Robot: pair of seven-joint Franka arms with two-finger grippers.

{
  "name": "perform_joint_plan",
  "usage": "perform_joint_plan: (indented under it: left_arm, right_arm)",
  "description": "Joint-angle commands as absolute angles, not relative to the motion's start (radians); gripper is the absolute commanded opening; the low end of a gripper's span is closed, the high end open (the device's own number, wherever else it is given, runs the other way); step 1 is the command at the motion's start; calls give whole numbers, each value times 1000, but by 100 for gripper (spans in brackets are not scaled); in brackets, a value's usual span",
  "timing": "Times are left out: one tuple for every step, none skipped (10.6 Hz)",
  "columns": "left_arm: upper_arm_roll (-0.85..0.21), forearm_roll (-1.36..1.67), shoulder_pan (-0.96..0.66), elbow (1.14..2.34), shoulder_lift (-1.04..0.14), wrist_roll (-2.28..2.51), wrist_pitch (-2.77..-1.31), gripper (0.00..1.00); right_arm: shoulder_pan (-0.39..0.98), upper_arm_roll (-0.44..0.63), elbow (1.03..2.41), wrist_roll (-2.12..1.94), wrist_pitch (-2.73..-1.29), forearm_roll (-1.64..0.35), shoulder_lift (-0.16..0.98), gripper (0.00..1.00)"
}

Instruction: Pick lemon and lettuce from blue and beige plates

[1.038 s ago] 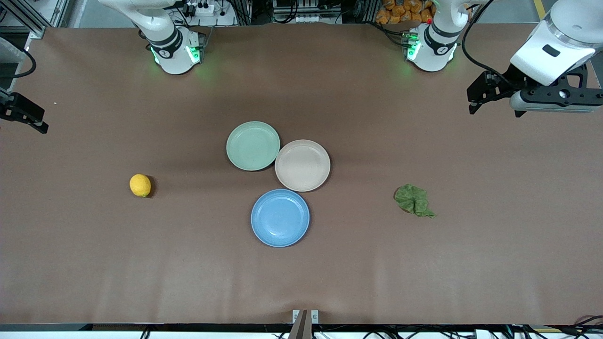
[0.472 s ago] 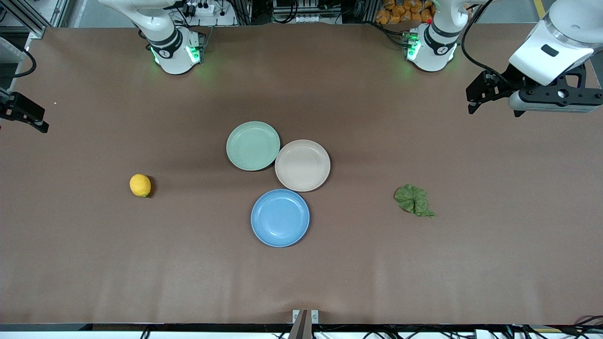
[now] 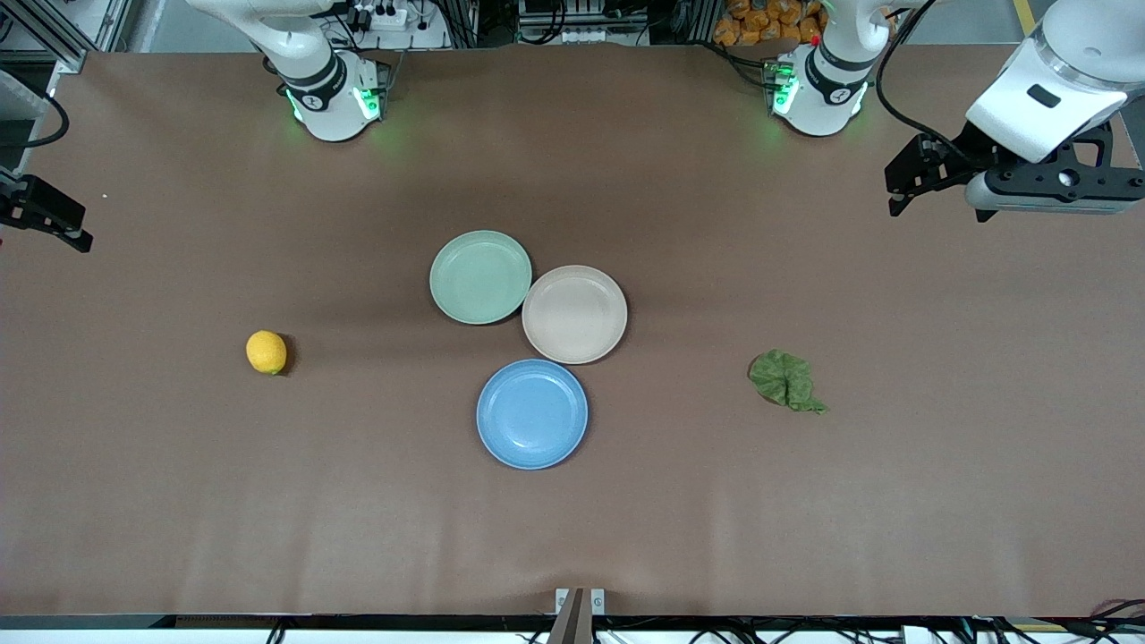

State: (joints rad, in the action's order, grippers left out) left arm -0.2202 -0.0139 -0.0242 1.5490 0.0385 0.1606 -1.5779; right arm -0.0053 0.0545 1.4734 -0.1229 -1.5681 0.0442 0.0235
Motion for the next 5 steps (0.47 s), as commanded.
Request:
perform_joint_plan:
  left_arm:
    - [-227, -29, -18, 1542, 41, 138, -1562, 100]
    - [-227, -29, -18, 1542, 41, 138, -1562, 100]
    - [-227, -29, -18, 1543, 38, 138, -1562, 100]
    - [-227, -28, -18, 1543, 37, 137, -1562, 100]
    - [-227, -26, -18, 1543, 37, 137, -1562, 100]
  right_arm:
    - [-20, 48, 1470, -112, -1554, 23, 11, 100]
    - [-20, 48, 1470, -112, -1554, 23, 11, 100]
    - [-20, 48, 1470, -112, -1554, 23, 11, 100]
    - [-20, 48, 1470, -112, -1549, 21, 11, 100]
    - [-20, 48, 1468, -112, -1537, 23, 11, 100]
